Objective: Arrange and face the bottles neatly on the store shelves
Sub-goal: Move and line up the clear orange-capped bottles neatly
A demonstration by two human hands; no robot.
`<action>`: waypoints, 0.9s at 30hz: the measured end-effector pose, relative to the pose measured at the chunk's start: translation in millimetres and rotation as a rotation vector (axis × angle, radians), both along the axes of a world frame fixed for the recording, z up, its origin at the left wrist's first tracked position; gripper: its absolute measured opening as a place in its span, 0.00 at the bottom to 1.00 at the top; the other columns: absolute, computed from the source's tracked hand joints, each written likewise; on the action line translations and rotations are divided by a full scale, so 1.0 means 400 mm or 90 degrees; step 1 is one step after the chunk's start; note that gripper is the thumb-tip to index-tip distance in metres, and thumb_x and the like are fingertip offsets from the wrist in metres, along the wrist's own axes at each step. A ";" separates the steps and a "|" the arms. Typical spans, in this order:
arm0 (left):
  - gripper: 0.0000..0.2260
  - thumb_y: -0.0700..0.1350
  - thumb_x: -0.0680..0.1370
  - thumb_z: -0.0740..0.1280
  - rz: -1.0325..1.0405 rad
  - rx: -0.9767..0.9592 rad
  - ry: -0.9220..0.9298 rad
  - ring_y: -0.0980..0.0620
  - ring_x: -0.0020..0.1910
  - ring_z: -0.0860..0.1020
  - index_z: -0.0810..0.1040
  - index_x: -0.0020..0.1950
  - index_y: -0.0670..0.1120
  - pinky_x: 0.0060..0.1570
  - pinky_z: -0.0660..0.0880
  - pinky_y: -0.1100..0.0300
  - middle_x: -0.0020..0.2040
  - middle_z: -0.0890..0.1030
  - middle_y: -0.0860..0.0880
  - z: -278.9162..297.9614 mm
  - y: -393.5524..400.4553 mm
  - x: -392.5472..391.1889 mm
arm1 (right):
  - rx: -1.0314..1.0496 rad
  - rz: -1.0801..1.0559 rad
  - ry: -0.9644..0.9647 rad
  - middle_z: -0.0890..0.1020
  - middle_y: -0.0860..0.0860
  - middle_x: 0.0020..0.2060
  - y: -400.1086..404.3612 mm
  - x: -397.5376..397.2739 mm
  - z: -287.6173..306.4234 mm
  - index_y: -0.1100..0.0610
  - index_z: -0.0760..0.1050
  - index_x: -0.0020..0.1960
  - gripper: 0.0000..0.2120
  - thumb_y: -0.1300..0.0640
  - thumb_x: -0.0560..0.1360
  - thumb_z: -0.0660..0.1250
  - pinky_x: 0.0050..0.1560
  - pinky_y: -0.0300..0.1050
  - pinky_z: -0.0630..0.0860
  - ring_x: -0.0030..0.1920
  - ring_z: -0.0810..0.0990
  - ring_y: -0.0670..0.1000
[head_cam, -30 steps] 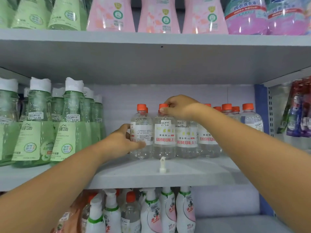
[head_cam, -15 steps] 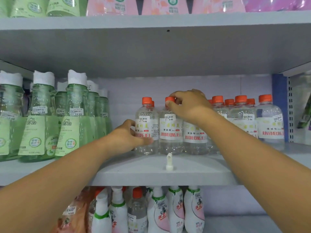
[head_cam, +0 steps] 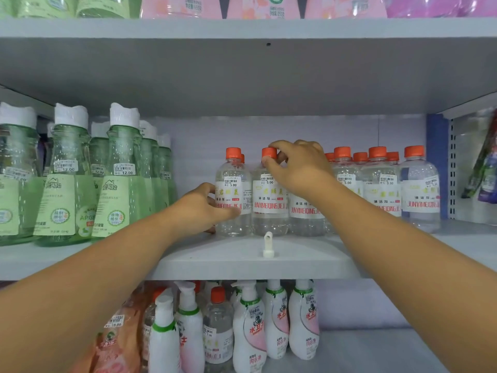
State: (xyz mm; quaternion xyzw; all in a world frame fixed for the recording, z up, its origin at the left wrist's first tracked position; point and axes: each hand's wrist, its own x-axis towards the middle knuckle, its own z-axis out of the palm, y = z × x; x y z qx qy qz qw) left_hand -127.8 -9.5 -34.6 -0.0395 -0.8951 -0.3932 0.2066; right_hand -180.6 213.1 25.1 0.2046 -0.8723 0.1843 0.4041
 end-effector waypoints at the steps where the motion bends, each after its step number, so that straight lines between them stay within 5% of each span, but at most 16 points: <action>1: 0.30 0.59 0.70 0.78 0.000 -0.001 0.001 0.53 0.53 0.84 0.69 0.66 0.55 0.57 0.82 0.48 0.56 0.83 0.54 0.000 0.001 0.001 | -0.003 -0.002 -0.003 0.81 0.45 0.56 -0.002 -0.006 0.000 0.42 0.72 0.70 0.22 0.36 0.80 0.57 0.61 0.49 0.67 0.65 0.70 0.56; 10: 0.31 0.57 0.73 0.77 -0.002 0.004 -0.005 0.55 0.53 0.82 0.68 0.71 0.53 0.58 0.81 0.51 0.55 0.82 0.55 0.007 0.010 0.018 | -0.025 0.002 0.007 0.82 0.42 0.54 -0.004 -0.002 0.002 0.41 0.72 0.69 0.21 0.35 0.80 0.59 0.58 0.47 0.65 0.65 0.69 0.55; 19: 0.30 0.55 0.73 0.77 0.001 0.027 0.000 0.54 0.51 0.83 0.69 0.70 0.52 0.55 0.82 0.50 0.54 0.81 0.55 0.007 0.013 0.016 | 0.008 -0.034 0.023 0.81 0.46 0.58 -0.007 -0.003 -0.012 0.42 0.71 0.71 0.25 0.32 0.80 0.56 0.65 0.50 0.67 0.67 0.70 0.56; 23: 0.32 0.58 0.74 0.75 0.001 0.010 -0.007 0.53 0.51 0.82 0.67 0.73 0.52 0.55 0.82 0.51 0.55 0.80 0.57 0.009 0.017 0.030 | -0.204 0.120 0.095 0.77 0.40 0.57 0.036 0.063 -0.006 0.46 0.70 0.75 0.23 0.40 0.82 0.59 0.69 0.54 0.71 0.69 0.70 0.50; 25: 0.31 0.58 0.76 0.73 0.028 -0.013 0.084 0.53 0.52 0.81 0.66 0.76 0.51 0.53 0.80 0.54 0.61 0.79 0.57 0.020 0.022 0.048 | -0.325 0.183 0.168 0.78 0.39 0.56 0.075 0.136 -0.030 0.48 0.73 0.73 0.19 0.47 0.83 0.61 0.67 0.51 0.74 0.66 0.74 0.46; 27: 0.20 0.51 0.81 0.69 0.030 0.056 0.319 0.52 0.52 0.81 0.71 0.71 0.51 0.54 0.80 0.52 0.62 0.79 0.57 0.019 0.031 0.102 | -0.380 0.272 0.201 0.82 0.43 0.53 0.114 0.238 -0.118 0.49 0.76 0.68 0.14 0.53 0.83 0.62 0.61 0.47 0.78 0.59 0.79 0.45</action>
